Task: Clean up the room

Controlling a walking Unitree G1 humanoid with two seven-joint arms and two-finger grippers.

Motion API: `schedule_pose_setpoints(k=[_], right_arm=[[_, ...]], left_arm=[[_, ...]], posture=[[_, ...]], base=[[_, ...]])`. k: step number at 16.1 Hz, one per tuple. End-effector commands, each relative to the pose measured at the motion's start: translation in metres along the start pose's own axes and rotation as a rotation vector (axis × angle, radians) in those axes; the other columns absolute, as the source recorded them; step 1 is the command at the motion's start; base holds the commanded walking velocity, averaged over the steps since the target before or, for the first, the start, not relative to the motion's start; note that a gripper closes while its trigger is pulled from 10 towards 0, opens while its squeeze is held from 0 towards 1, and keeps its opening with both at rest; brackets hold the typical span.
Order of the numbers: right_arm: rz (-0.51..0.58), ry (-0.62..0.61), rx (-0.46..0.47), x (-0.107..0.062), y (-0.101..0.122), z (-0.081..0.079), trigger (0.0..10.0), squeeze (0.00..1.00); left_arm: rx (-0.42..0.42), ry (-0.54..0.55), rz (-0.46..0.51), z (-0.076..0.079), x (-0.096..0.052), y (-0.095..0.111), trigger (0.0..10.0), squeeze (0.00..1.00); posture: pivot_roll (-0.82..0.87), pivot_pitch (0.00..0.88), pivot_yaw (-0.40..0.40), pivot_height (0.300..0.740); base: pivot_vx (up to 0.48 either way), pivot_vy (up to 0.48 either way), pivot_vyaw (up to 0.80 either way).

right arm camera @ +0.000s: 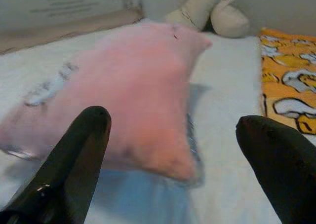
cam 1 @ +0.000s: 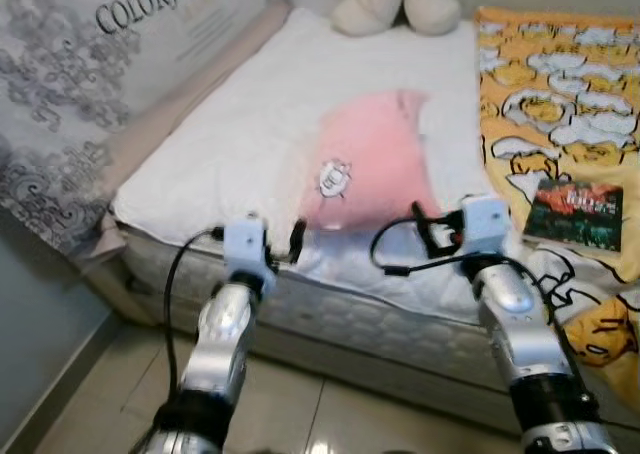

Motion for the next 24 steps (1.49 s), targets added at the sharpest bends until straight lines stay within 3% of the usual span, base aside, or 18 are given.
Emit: schedule_pose_setpoints(k=[1, 3, 4, 6, 7, 9, 10, 13, 15, 17, 19, 24], right_arm=[[0.018, 0.011, 0.009, 0.002, 0.004, -0.008, 10.0, 0.0], [0.017, -0.023, 0.053, 0.005, 0.002, -0.009, 10.0, 0.0], [0.008, -0.052, 0.086, 0.007, 0.0, -0.009, 10.0, 0.0], [0.019, -0.042, 0.065, 0.007, 0.002, -0.013, 10.0, 0.0], [0.022, -0.042, 0.056, 0.007, 0.002, -0.012, 10.0, 0.0], [0.03, -0.048, 0.052, 0.008, 0.004, -0.015, 10.0, 0.0], [0.029, -0.071, 0.068, 0.008, 0.003, -0.015, 10.0, 0.0], [-0.039, -0.16, 0.157, -0.003, -0.017, -0.019, 10.0, 0.0], [-0.017, -0.118, 0.094, -0.004, -0.013, -0.022, 10.0, 0.0], [-0.014, -0.09, 0.002, -0.004, -0.012, -0.003, 10.0, 0.0], [-0.04, -0.096, 0.019, -0.004, -0.013, 0.013, 10.0, 0.0], [-0.045, -0.045, 0.043, -0.001, -0.015, -0.007, 10.0, 0.0]], left_arm=[[0.009, 0.013, -0.031, -0.009, -0.002, -0.006, 10.0, 0.0], [0.031, -0.013, -0.027, -0.009, 0.004, -0.002, 10.0, 0.0], [0.051, -0.017, -0.031, -0.016, 0.006, 0.001, 10.0, 0.0], [0.051, -0.007, -0.046, -0.03, 0.004, 0.002, 10.0, 0.0], [0.033, -0.009, -0.064, -0.028, 0.005, -0.002, 10.0, 0.0], [0.004, -0.046, -0.075, -0.017, 0.007, -0.006, 10.0, 0.0], [-0.075, -0.133, -0.079, -0.008, 0.004, -0.008, 10.0, 0.0], [0.047, -0.091, -0.074, -0.023, 0.001, -0.007, 10.0, 0.0], [0.008, -0.095, -0.056, -0.019, 0.002, -0.006, 10.0, 0.0], [-0.034, -0.042, -0.065, -0.01, -0.001, -0.017, 10.0, 0.0], [-0.066, -0.02, -0.056, -0.003, -0.005, -0.022, 10.0, 0.0], [-0.047, 0.02, -0.02, -0.014, -0.005, -0.014, 10.0, 0.0]], posture=[[-0.25, 0.0, 0.124, 0.74], [-0.24, 0.0, 0.151, 0.74], [-0.25, 0.0, 0.169, 0.74], [-0.26, 0.0, 0.178, 0.74], [-0.29, 0.0, 0.223, 0.74], [-0.3, 0.0, 0.225, 0.74], [-0.3, 0.0, 0.215, 0.74], [-0.29, 0.0, 0.198, 0.74], [-0.3, 0.0, 0.198, 0.74], [-0.32, 0.0, 0.169, 0.74], [-0.29, 0.0, 0.107, 0.74], [-0.26, 0.0, 0.116, 0.74]], base=[[0.0, 0.0, 0.0], [0.0, 0.0, 0.0], [0.0, 0.0, 0.0], [0.0, 0.0, 0.0], [0.0, 0.0, 0.0], [0.0, 0.0, 0.0], [0.0, 0.0, 0.0], [0.091, 0.0, 0.0], [0.0, 0.0, 0.0], [0.0, 0.0, 0.0], [0.0, 0.0, 0.0], [0.0, 0.0, 0.0]])
Point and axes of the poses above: a point about 5 cm out from each wrist's last joint towards the gripper, its own x axis pointing out of the wrist towards the gripper, its own y axis along the axis of the wrist's last joint, z = x × y, the point moved 2 cm from there along x, pointing out of the wrist towards the gripper, and after that the axes turned 7 degrees about -x, right-handed, at the moved point
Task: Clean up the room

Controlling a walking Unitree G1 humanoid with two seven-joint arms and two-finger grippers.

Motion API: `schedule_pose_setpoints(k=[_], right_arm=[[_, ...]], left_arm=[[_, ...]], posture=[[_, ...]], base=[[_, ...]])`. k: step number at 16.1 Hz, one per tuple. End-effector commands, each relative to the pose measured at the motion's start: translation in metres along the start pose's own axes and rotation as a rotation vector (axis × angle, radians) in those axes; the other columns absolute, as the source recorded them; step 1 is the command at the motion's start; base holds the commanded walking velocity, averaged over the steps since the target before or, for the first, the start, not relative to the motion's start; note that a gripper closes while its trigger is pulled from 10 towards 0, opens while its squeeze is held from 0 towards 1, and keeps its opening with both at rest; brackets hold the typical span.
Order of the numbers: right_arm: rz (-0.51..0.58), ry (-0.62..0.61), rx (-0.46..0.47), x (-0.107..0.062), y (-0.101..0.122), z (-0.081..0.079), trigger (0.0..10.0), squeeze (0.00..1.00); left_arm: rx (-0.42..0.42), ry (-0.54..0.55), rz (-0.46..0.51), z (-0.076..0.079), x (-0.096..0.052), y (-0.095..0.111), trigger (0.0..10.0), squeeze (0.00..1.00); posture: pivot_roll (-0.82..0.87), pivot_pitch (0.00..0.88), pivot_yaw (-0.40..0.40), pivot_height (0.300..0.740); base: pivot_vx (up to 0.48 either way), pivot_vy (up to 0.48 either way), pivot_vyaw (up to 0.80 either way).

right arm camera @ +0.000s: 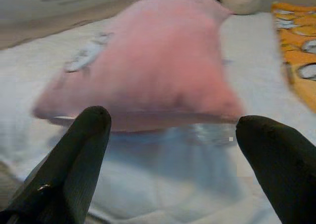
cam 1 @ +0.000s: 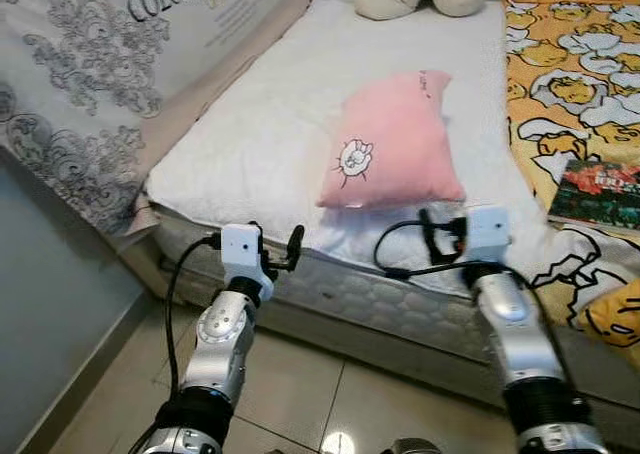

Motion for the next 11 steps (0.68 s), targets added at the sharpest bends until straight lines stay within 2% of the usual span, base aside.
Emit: schedule_pose_setpoints(k=[1, 3, 7, 10, 11], right_arm=[[0.011, 0.011, 0.007, 0.002, 0.003, -0.005, 10.0, 0.0], [0.031, 0.019, -0.017, 0.003, 0.007, -0.007, 10.0, 0.0], [0.046, 0.042, -0.042, 0.003, 0.011, -0.005, 10.0, 0.0], [0.059, 0.037, -0.069, 0.004, 0.013, -0.004, 10.0, 0.0], [0.067, 0.034, -0.088, 0.004, 0.015, -0.004, 10.0, 0.0]], left_arm=[[0.031, -0.004, 0.029, -0.004, 0.002, 0.009, 10.0, 0.0], [0.025, -0.03, 0.04, -0.002, 0.003, 0.012, 10.0, 0.0], [0.023, -0.025, 0.037, -0.001, 0.005, 0.012, 10.0, 0.0], [-0.021, -0.038, 0.04, -0.001, 0.003, 0.011, 10.0, 0.0], [-0.025, -0.041, 0.041, 0.0, 0.003, 0.011, 10.0, 0.0]], posture=[[-0.26, 0.0, 0.127, 0.74], [-0.26, 0.0, 0.137, 0.74], [-0.26, 0.0, 0.137, 0.74], [-0.26, 0.0, 0.136, 0.74], [-0.26, 0.0, 0.138, 0.74]], base=[[0.0, 0.0, 0.0], [0.0, -0.418, -0.3], [0.0, 0.0, -0.57], [0.0, 0.0, -0.59], [0.0, 0.48, 0.0]])
Point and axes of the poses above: a point about 5 cm out from each wrist's last joint towards the gripper, its own x axis pointing out of the wrist towards the gripper, its own y axis along the axis of the wrist's last joint, z = x × y, the point moved 2 cm from there along x, pointing out of the wrist towards the gripper, and after that the axes turned 7 degrees about -x, right-handed, at the moved point
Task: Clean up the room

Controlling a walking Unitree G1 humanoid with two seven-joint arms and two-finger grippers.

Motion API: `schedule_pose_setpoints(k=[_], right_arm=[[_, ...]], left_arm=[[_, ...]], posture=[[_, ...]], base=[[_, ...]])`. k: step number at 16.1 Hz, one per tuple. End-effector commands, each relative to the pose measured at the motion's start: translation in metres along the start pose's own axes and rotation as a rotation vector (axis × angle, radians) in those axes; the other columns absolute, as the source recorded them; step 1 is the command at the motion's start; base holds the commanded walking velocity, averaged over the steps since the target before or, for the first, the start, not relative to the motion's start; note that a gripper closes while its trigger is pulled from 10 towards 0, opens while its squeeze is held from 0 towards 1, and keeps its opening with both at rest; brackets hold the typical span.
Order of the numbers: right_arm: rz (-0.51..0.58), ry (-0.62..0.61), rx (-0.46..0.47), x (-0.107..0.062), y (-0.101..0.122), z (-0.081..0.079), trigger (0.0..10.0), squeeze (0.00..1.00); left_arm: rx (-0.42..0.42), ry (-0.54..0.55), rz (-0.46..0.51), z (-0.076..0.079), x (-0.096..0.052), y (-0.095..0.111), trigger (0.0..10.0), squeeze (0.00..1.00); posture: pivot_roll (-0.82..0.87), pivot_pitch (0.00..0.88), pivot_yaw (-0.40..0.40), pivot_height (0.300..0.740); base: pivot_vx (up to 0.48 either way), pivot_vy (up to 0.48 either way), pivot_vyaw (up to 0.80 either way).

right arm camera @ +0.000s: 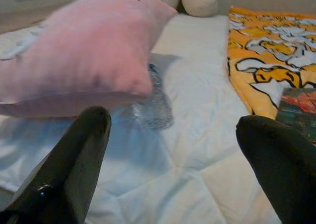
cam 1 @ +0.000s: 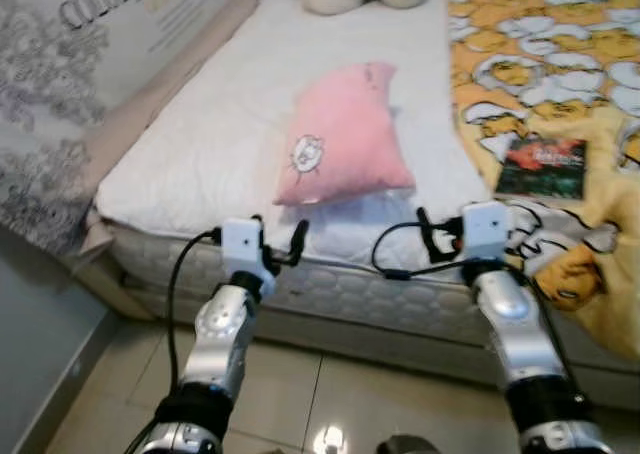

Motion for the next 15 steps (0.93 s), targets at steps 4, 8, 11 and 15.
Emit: schedule_pose_setpoints(k=[4, 8, 11, 15], right_arm=[[0.067, 0.015, -0.041, 0.002, 0.018, 0.0, 10.0, 0.0], [0.031, 0.049, -0.072, 0.0, 0.015, 0.015, 10.0, 0.0], [0.035, 0.049, -0.076, 0.004, 0.019, 0.018, 10.0, 0.0], [0.055, 0.046, -0.07, 0.002, 0.021, 0.007, 10.0, 0.0]], left_arm=[[0.029, 0.009, 0.011, -0.004, 0.003, 0.006, 10.0, 0.0], [0.012, 0.021, 0.006, 0.005, 0.006, 0.0, 10.0, 0.0], [0.008, 0.022, 0.001, 0.008, 0.007, -0.004, 10.0, 0.0], [0.024, -0.012, -0.008, 0.011, 0.01, -0.002, 10.0, 0.0]], posture=[[-0.27, 0.0, 0.122, 0.74], [-0.29, 0.0, 0.043, 0.74], [-0.29, 0.0, 0.057, 0.74], [-0.29, 0.0, 0.099, 0.74]], base=[[0.0, 0.24, 0.0], [0.0, 0.0, 0.0], [0.0, 0.0, 0.0], [0.0, 0.0, 0.63]])
Point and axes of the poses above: a point about 5 cm out from each wrist's last joint towards the gripper, its own x axis pointing out of the wrist towards the gripper, its own y axis along the axis of the wrist's last joint, z = x × y, the point moved 2 cm from there along x, pointing out of the wrist towards the gripper, and after that the axes turned 7 degrees about -x, right-handed, at the moved point
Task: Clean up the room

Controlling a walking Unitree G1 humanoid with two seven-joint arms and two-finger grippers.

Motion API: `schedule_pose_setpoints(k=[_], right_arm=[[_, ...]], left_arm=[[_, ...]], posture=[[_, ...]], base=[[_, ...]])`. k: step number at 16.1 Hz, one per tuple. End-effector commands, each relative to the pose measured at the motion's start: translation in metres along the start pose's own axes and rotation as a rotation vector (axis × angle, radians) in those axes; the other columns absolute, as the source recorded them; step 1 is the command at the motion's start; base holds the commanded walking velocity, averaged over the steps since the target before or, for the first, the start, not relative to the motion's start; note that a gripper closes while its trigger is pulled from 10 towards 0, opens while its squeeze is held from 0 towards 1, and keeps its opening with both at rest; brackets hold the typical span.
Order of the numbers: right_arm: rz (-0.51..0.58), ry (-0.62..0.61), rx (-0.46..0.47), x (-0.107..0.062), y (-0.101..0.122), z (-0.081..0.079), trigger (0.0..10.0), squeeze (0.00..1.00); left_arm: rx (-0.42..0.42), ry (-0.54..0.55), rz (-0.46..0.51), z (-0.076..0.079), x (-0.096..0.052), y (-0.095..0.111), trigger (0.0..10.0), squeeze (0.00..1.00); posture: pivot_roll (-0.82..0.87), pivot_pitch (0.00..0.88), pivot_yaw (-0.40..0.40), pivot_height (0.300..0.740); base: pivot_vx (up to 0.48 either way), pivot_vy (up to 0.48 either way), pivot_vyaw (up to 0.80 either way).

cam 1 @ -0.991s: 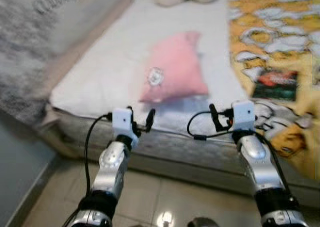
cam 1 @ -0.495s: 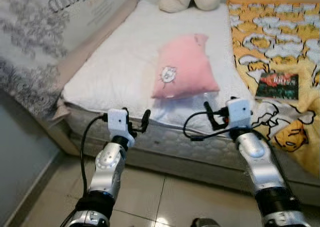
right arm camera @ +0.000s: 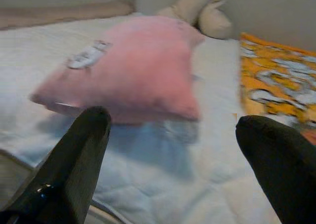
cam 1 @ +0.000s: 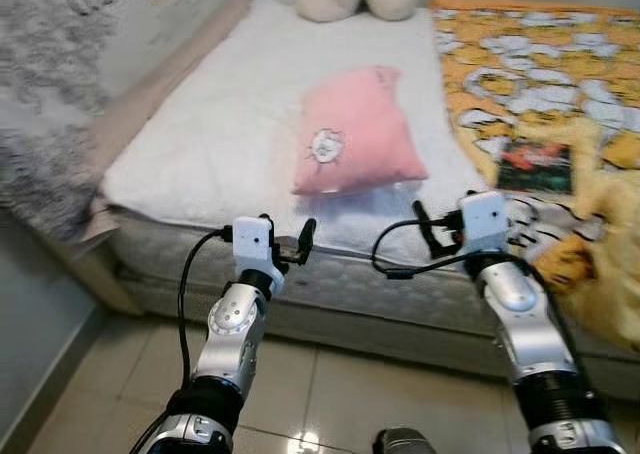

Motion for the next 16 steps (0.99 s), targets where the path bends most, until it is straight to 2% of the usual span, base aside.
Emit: schedule_pose_setpoints(k=[1, 5, 8, 9, 10, 11, 12, 13, 16], right_arm=[[0.022, -0.009, -0.005, 0.0, 0.006, -0.001, 10.0, 0.0], [0.04, -0.004, -0.02, 0.001, 0.007, -0.008, 10.0, 0.0], [0.011, -0.01, 0.025, 0.005, 0.003, -0.008, 10.0, 0.0], [0.007, -0.015, 0.035, 0.008, 0.003, -0.003, 10.0, 0.0], [0.002, -0.043, 0.036, 0.009, 0.004, 0.013, 10.0, 0.0], [-0.002, -0.055, 0.039, 0.009, 0.004, 0.02, 10.0, 0.0], [-0.015, -0.092, 0.053, 0.008, 0.003, 0.036, 10.0, 0.0], [-0.023, -0.12, 0.059, 0.005, 0.001, 0.044, 10.0, 0.0], [-0.033, -0.124, 0.076, 0.001, -0.005, 0.037, 10.0, 0.0]], left_arm=[[0.021, -0.014, -0.001, -0.001, 0.003, 0.003, 10.0, 0.0], [0.005, -0.044, 0.009, 0.0, 0.005, 0.006, 10.0, 0.0], [0.05, -0.053, 0.013, 0.001, 0.007, 0.009, 10.0, 0.0], [0.059, -0.058, 0.013, 0.003, 0.009, 0.01, 10.0, 0.0], [0.055, -0.067, 0.027, 0.005, 0.01, 0.014, 10.0, 0.0], [0.053, -0.07, 0.032, 0.006, 0.01, 0.016, 10.0, 0.0], [0.05, -0.063, 0.04, 0.003, 0.01, 0.019, 10.0, 0.0], [0.052, -0.046, 0.042, -0.003, 0.007, 0.02, 10.0, 0.0], [0.062, -0.042, 0.043, -0.007, 0.006, 0.021, 10.0, 0.0]], posture=[[-0.29, 0.0, 0.107, 0.74], [-0.29, 0.0, 0.119, 0.74], [-0.28, 0.0, 0.12, 0.74], [-0.28, 0.0, 0.123, 0.74], [-0.28, 0.0, 0.126, 0.74], [-0.28, 0.0, 0.127, 0.74], [-0.28, 0.0, 0.133, 0.74], [-0.28, 0.0, 0.153, 0.74], [-0.28, 0.0, 0.161, 0.74]], base=[[0.0, 0.0, 0.0], [0.0, 0.12, -0.1], [0.0, 0.0, 0.0], [0.0, 0.0, 0.0], [0.0, 0.0, 0.0], [0.0, 0.0, 0.0], [0.0, 0.0, 0.0], [0.0, 0.0, 0.0], [0.0, -0.285, 0.0]])
Point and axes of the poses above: a point about 5 cm out from each wrist's last joint towards the gripper, its own x axis pointing out of the wrist towards the gripper, its own y axis along the axis of the wrist's last joint, z = x × y, the point moved 2 cm from there along x, pointing out of the wrist towards the gripper, and after that the axes turned 7 degrees about -x, right-handed, at the moved point
